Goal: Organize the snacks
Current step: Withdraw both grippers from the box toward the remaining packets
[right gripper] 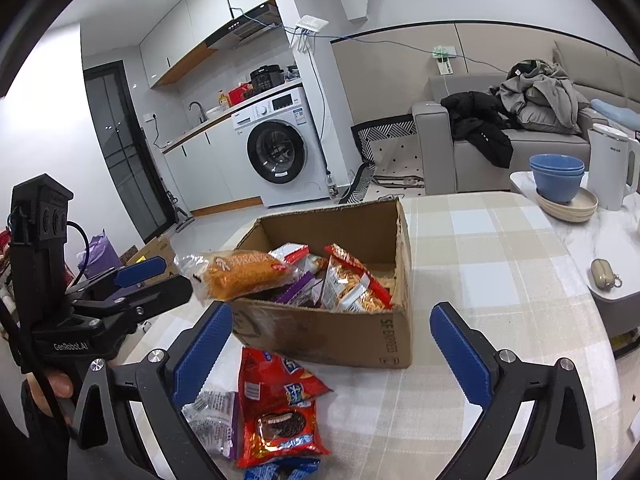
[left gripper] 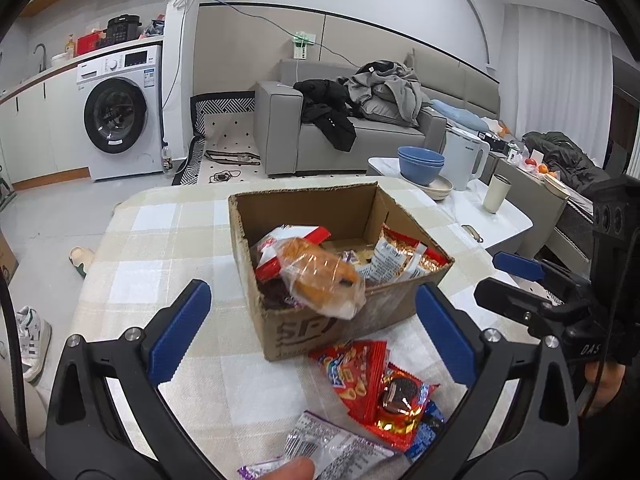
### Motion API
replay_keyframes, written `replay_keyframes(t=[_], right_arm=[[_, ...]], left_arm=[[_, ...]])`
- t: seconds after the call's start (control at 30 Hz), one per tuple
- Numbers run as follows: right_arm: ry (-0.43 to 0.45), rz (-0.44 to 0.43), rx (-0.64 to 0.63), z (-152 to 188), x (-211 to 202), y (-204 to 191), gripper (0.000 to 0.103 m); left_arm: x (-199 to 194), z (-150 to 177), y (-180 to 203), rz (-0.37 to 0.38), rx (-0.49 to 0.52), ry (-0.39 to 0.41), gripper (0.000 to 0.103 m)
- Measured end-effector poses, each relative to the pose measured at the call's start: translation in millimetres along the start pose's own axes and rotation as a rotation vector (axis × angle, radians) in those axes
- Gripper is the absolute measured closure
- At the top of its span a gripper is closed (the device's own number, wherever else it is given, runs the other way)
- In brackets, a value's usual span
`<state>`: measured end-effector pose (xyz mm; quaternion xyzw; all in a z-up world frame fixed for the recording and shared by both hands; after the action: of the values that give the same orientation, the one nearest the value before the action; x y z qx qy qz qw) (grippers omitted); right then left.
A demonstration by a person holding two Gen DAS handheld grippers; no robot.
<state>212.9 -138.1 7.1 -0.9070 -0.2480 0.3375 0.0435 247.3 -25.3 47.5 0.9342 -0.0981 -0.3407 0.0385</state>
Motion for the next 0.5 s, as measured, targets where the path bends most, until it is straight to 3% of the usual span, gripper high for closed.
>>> replay_keyframes(t=[0.5], right_arm=[[-0.117,-0.017,-0.015,51.0,14.5,-4.7,0.0]], left_arm=[[-29.0,50.0,-19.3,-0.025,-0.027,-0.036,0.001]])
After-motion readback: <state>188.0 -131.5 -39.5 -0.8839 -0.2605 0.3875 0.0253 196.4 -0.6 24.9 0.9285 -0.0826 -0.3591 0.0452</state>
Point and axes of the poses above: each gripper's, at about its wrist camera, not at the fingertips, and x roughly the way its jaws point, y to its right, z to its underside, the point moved 10 cm from there along x, roughly the way its jaws point, and after that the axes turned 6 degrees about -y, right-handed, at the moved point
